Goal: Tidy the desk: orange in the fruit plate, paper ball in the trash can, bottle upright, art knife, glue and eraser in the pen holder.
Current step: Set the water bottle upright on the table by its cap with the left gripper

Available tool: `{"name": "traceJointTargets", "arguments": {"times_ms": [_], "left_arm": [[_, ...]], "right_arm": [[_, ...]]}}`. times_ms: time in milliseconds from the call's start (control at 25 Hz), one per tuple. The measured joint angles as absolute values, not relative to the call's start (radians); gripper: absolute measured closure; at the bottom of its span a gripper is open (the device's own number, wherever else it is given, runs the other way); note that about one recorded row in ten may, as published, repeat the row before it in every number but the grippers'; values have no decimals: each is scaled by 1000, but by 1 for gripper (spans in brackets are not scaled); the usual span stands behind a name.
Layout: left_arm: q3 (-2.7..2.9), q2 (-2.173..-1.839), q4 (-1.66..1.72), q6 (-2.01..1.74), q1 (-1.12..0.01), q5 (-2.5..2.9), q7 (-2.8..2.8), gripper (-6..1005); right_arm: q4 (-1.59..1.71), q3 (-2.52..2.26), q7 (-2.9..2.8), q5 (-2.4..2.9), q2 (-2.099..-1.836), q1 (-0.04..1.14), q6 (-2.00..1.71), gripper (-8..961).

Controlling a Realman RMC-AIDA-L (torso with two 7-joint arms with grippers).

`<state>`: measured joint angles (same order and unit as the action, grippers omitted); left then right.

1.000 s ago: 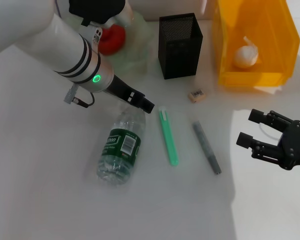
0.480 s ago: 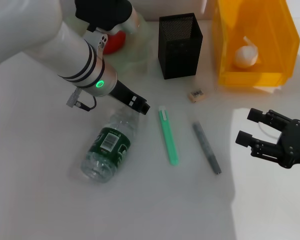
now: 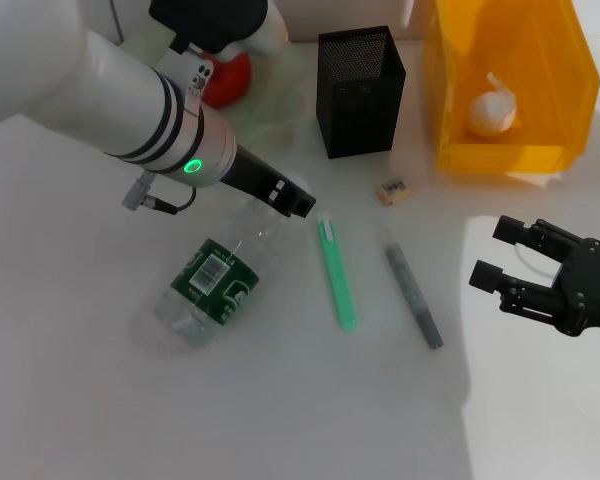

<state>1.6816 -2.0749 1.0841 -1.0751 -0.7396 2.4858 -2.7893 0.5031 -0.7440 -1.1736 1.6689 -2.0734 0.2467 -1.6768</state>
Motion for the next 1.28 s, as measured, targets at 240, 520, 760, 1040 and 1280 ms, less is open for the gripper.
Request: {"name": "traceJointTargets", "arguments": {"times_ms": [240,520,760,1040,1280], "left_arm": [[1608,-2070,1400,-1152,-546,2390,-2608,538],[1442,-2069,1429,-1179,-422,2122,-2359,548],[1394,-2069,1421,-1173,-359,2021,-2231,558],[1361,-2070,1337,-1138,-298,1817,-1996,558],[1318,-2069,1217,-1138,-281,1637,-1796,559]], "right_arm": [[503,-745,-1174,1669,-2075,245,-1677,107],[493,-748,-1175,1669,-2075,256,-1677,108],[492,-751,-1209,1669,-2075,270,-1677,108],[492,-753,-1249,1669,-2076,298,-1677,108],[491,-750,-1254,1669,-2077,301,-1677,108]]}}
